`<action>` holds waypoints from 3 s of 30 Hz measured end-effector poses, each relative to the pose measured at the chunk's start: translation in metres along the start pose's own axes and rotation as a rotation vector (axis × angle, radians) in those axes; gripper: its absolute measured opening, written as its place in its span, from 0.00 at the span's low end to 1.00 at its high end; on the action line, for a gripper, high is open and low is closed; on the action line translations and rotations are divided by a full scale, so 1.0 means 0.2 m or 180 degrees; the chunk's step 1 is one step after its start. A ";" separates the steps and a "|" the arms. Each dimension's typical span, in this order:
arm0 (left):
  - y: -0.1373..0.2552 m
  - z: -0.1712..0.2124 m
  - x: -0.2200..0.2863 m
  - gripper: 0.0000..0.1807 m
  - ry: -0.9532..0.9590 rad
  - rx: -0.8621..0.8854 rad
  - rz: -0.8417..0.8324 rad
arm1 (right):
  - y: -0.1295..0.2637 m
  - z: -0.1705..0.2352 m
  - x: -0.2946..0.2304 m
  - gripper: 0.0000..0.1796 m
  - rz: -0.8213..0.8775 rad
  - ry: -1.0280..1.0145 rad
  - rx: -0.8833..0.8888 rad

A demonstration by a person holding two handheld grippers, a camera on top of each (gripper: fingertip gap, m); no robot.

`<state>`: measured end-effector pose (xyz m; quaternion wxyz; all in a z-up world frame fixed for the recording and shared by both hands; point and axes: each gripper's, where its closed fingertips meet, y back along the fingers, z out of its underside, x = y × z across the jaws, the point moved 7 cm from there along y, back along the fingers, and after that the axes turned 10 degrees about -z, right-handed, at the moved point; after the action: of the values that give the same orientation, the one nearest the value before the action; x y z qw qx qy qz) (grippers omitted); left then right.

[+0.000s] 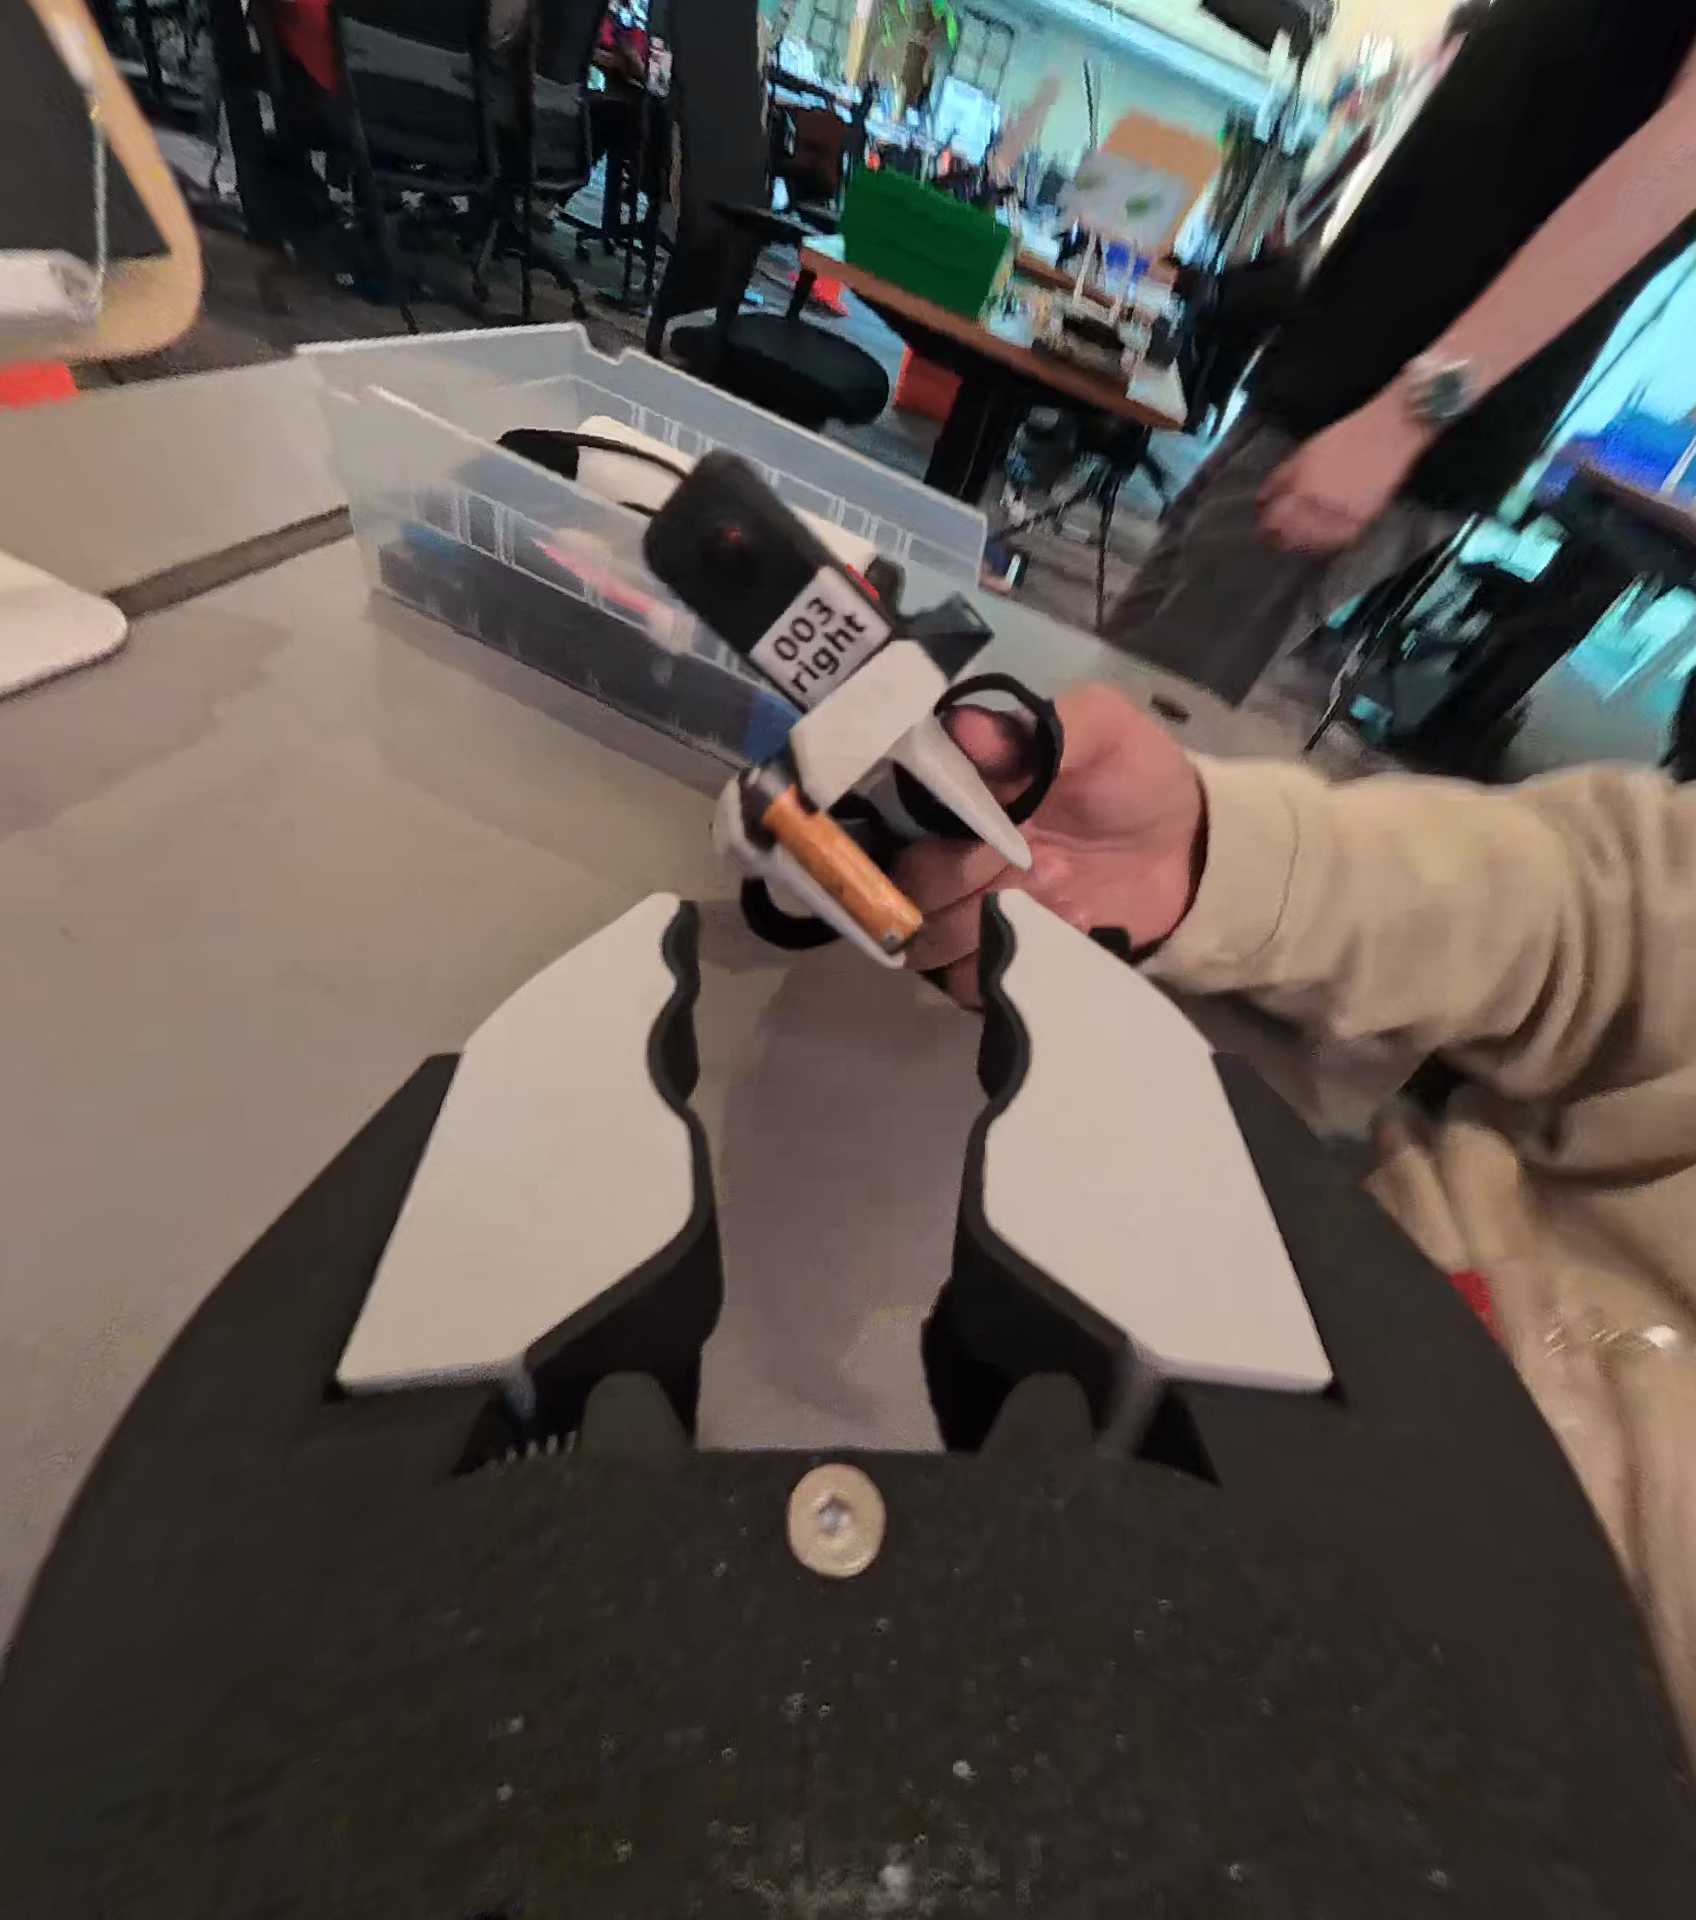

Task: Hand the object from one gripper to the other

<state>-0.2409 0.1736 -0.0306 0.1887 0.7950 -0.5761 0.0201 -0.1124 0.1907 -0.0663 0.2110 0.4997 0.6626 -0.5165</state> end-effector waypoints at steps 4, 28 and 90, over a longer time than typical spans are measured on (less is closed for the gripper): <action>-0.01 0.00 -0.05 0.23 0.0740 0.0193 0.0138 | 0.05 -0.08 -0.06 0.06 -0.0089 0.0763 0.0869; 0.00 -0.03 -0.04 0.06 0.1180 0.1015 0.0272 | -0.10 0.09 -0.03 0.06 -0.0227 0.1209 0.1144; -0.06 0.20 -0.16 0.10 0.0315 -0.0436 -0.1567 | 0.83 -0.51 -0.69 0.06 0.4677 0.2247 -0.0509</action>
<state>-0.2489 0.1931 -0.0793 0.2693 0.8947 -0.3553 -0.0265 0.1151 0.2157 0.0035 0.3095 0.9230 0.2283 -0.0100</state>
